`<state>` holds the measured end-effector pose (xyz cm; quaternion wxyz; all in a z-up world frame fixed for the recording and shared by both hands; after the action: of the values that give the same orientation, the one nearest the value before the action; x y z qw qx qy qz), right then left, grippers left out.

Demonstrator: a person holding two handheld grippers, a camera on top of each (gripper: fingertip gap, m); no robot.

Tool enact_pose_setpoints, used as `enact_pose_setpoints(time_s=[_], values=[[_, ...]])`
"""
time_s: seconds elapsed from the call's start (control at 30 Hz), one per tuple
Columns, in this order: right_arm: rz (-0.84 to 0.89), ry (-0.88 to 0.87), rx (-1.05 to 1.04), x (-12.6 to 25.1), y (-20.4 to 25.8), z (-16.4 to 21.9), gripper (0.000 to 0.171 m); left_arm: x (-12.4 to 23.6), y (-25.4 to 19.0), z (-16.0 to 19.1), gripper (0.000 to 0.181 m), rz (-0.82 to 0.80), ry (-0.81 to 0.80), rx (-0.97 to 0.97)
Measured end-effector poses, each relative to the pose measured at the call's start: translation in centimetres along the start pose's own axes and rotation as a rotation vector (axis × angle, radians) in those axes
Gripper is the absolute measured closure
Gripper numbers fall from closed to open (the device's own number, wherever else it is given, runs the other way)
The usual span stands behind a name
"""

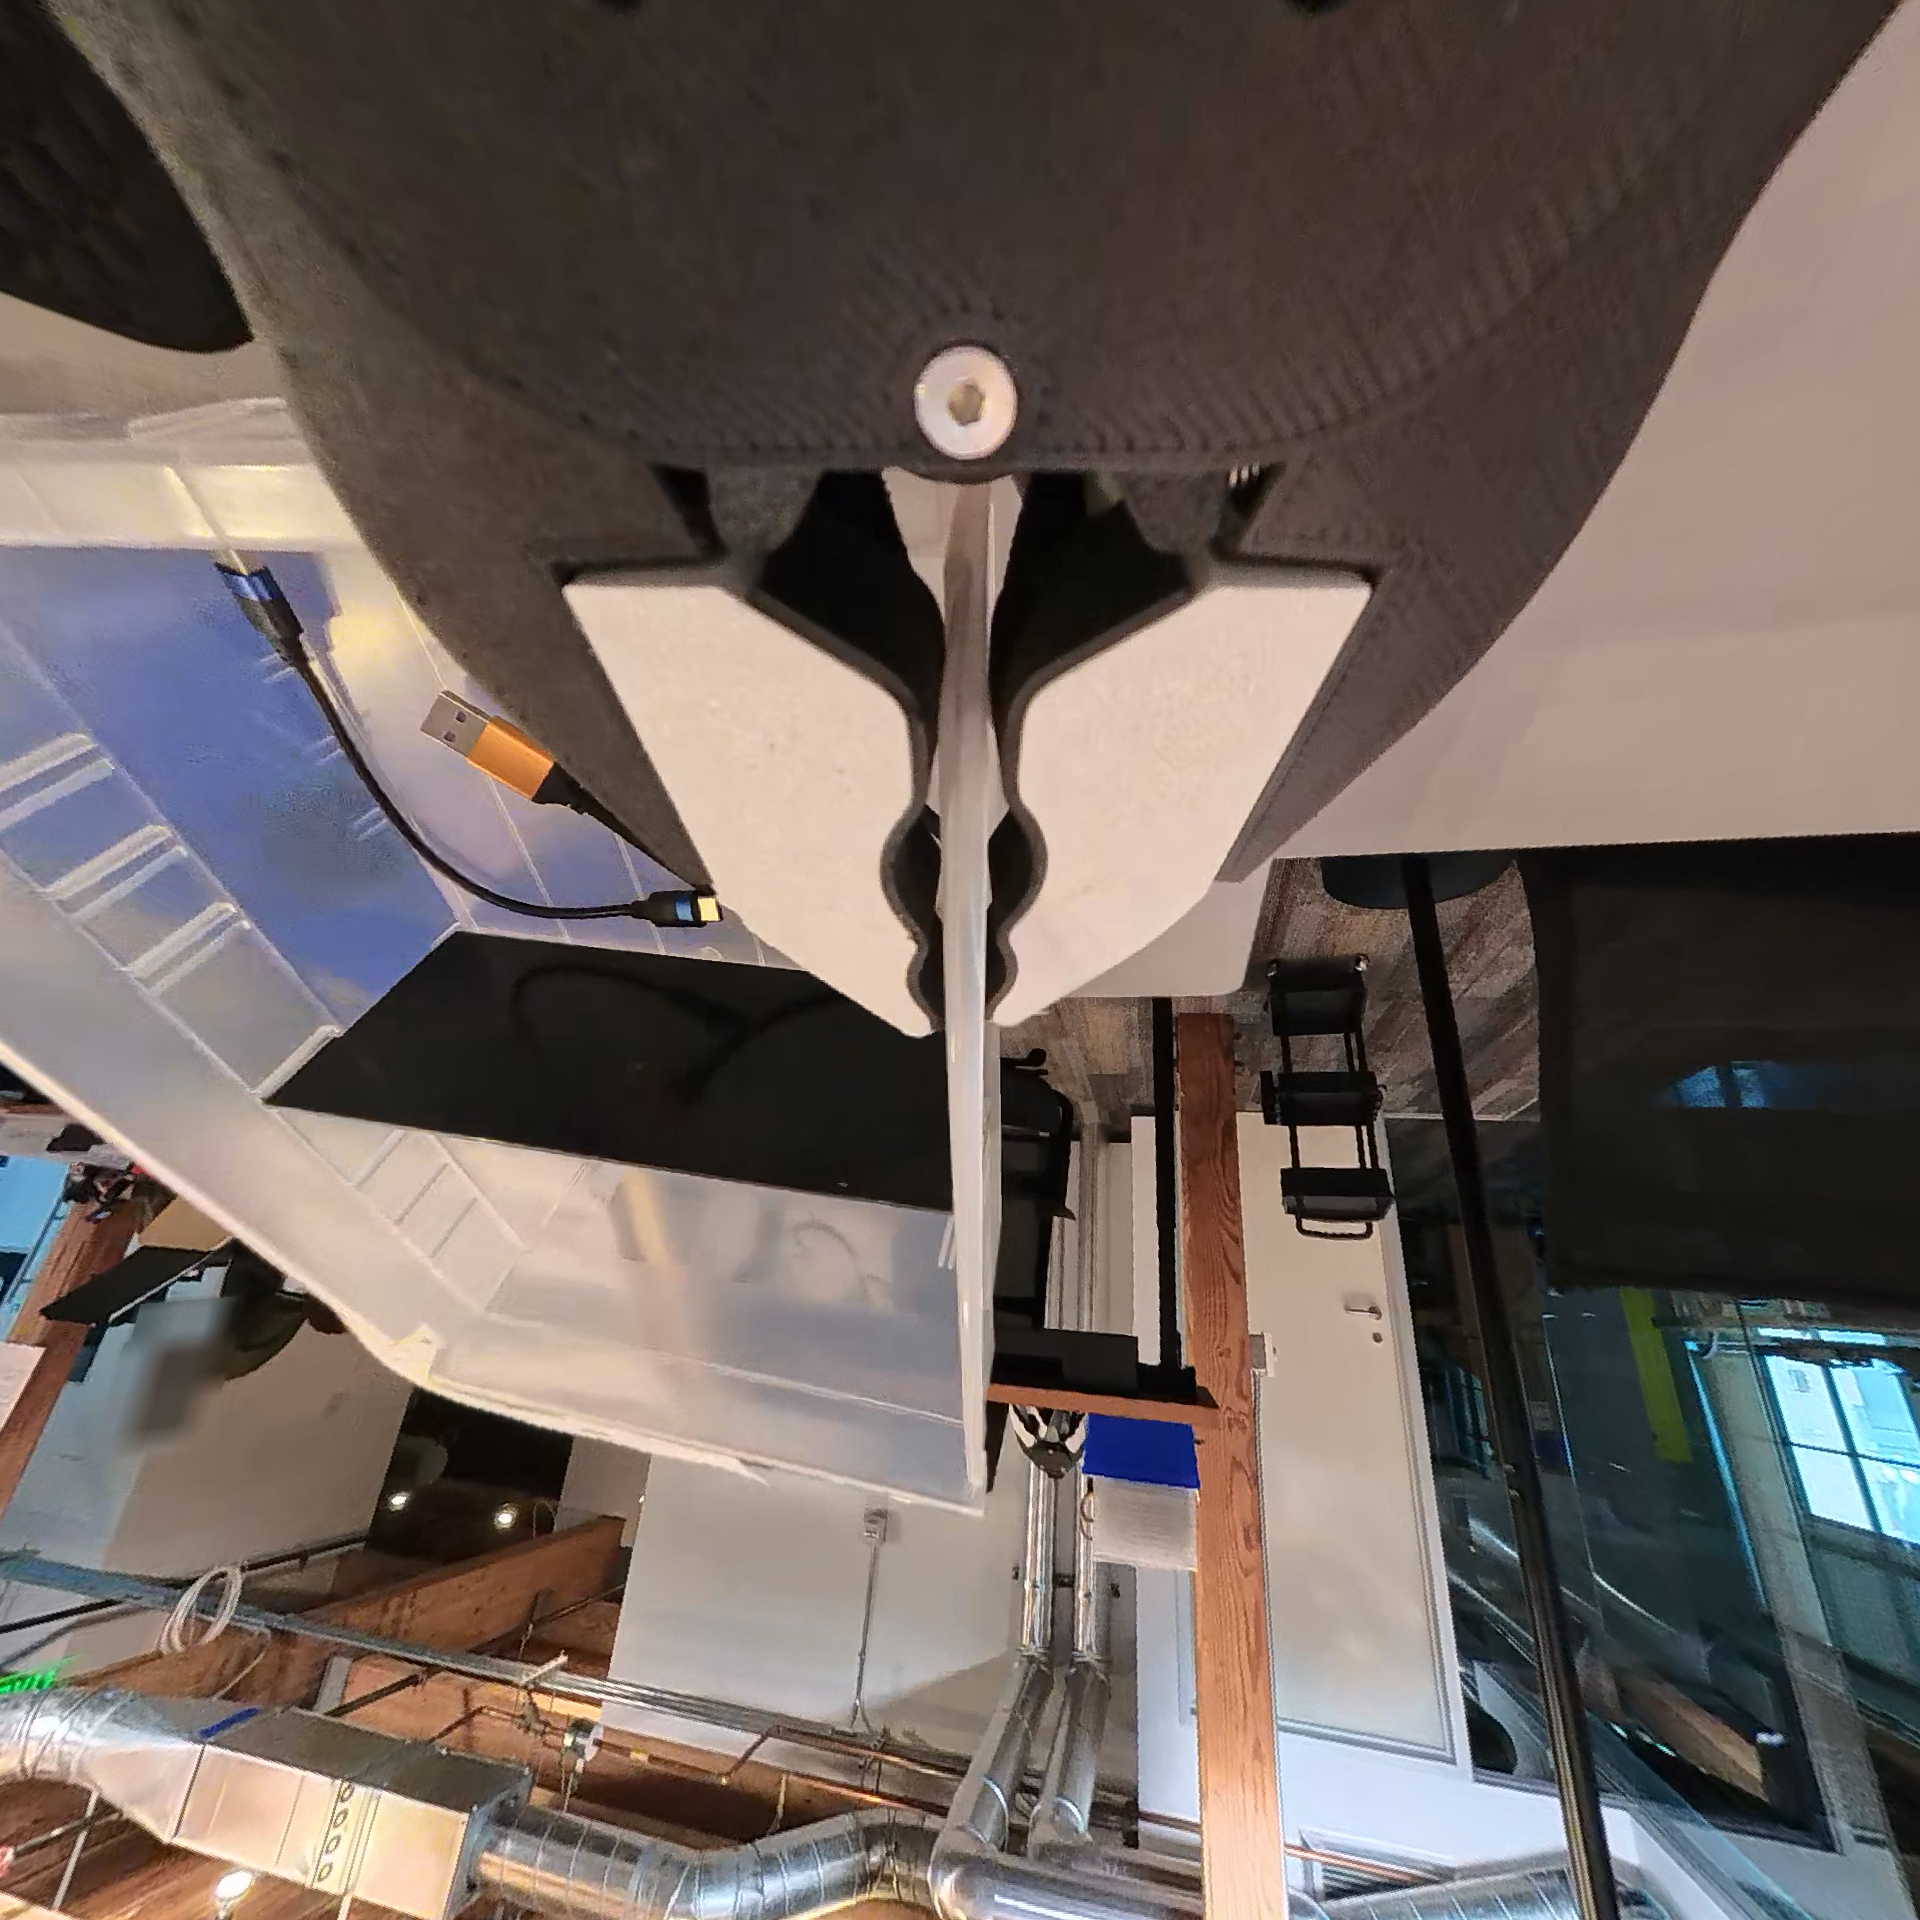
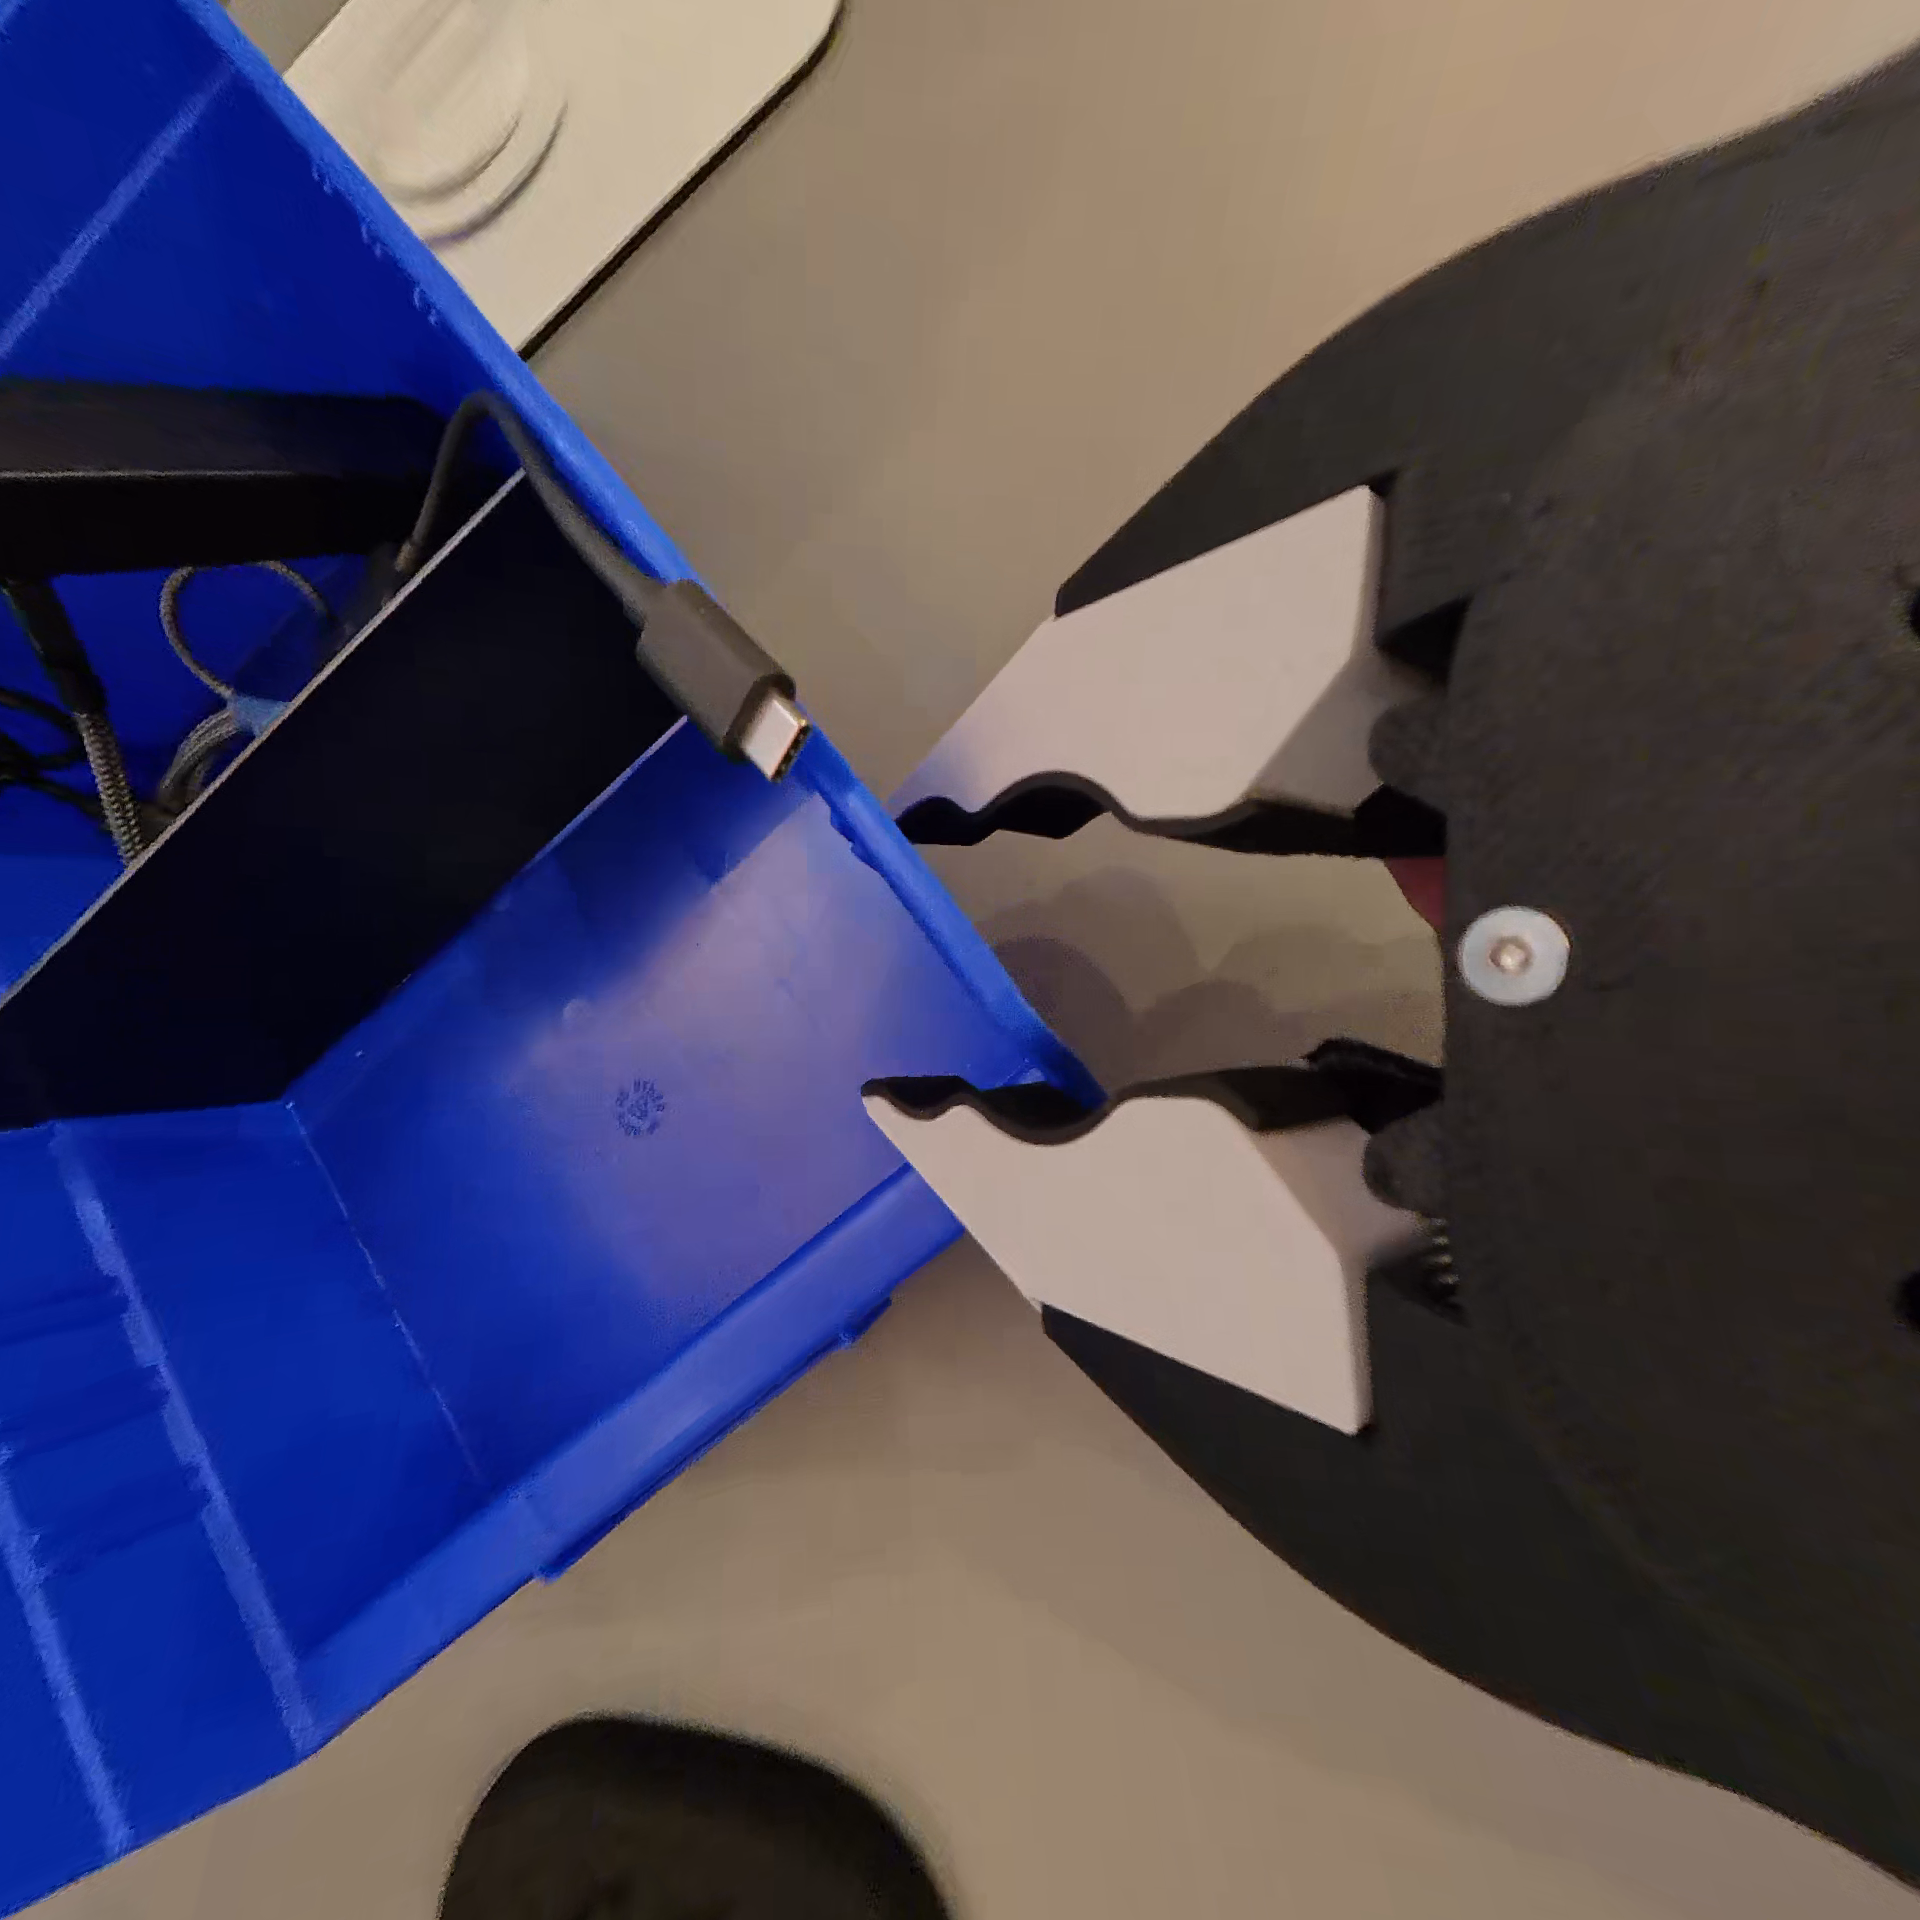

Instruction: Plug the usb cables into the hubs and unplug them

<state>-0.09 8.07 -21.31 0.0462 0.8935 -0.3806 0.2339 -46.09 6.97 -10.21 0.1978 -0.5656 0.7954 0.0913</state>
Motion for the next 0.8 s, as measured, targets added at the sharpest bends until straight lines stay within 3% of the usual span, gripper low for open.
enact_pose_setpoints(time_s=[0.3, 0.47, 0.8], values=[[-0.092, -0.041, 0.018, -7.0, 5.1, -3.9, 0.128, 0.5, -0.1, -1.9, 0.177, 0.004, -0.034, 0.008], [-0.159, -0.051, -0.058, -10.3, 8.2, -5.5, 0.101, 0.8, 0.2, -3.1, 0.177, -0.015, -0.052, 0.004], [-0.321, -0.083, -0.146, -12.9, 12.3, -8.1, 0.081, 1.1, -0.1, -5.1, 0.177, -0.018, -0.074, -0.002]])
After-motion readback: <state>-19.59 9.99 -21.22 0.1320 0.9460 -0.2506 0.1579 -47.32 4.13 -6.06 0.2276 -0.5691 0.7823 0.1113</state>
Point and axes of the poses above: each gripper's, where its closed fingertips meet, x back along the fingers, z out of its underside, y = z × x across the jaws, the point moved 6 cm from there along x, back along the fingers, and after that the axes turned 15 degrees about -y, right-handed, at the moved point
